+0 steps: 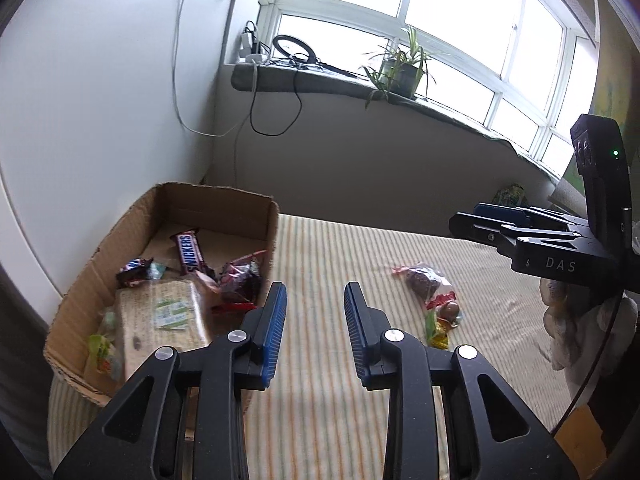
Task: Organize snacks
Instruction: 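Move both tools back toward the clear bag of brown candies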
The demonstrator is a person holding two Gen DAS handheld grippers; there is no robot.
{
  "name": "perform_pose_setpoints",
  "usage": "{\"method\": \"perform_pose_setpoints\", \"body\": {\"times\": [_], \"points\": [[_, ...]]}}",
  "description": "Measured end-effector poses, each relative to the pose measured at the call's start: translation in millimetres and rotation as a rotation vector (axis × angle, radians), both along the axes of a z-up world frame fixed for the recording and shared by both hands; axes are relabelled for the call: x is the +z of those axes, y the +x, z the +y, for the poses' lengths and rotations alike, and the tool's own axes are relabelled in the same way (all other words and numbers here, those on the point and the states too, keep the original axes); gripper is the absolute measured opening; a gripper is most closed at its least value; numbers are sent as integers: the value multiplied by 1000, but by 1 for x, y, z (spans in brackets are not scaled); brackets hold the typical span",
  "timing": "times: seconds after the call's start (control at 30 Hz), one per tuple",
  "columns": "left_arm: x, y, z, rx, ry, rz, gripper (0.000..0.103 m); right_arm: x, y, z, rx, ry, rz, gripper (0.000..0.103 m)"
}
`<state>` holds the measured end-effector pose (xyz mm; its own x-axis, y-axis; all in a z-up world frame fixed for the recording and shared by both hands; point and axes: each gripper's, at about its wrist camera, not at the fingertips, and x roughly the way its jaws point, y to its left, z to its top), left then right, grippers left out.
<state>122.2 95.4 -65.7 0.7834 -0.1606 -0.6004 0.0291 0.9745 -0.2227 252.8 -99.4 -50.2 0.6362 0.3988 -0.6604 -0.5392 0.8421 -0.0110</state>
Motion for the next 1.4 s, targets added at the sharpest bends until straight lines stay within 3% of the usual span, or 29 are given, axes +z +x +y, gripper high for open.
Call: {"method": "perform_pose_setpoints", "body": {"times": [0.3,0.53,0.9,1.1,1.4], "points": [[-12,12,-56,-122,-8,42,28,-30,16,-68,-107,14,82,66],[-24,21,-86,-188,-25,83,28,-47,29,-90,-132,48,145,66],[-48,42,-114,-268,-87,153,28,-73,57,-71,-91,87,261,66],[-59,58,-122,-278,-63,180,28,-84,71,-56,-74,79,293,66],[-78,74,-128,-264,-55,217,17,-102,84,-40,-80,45,328,66]]}}
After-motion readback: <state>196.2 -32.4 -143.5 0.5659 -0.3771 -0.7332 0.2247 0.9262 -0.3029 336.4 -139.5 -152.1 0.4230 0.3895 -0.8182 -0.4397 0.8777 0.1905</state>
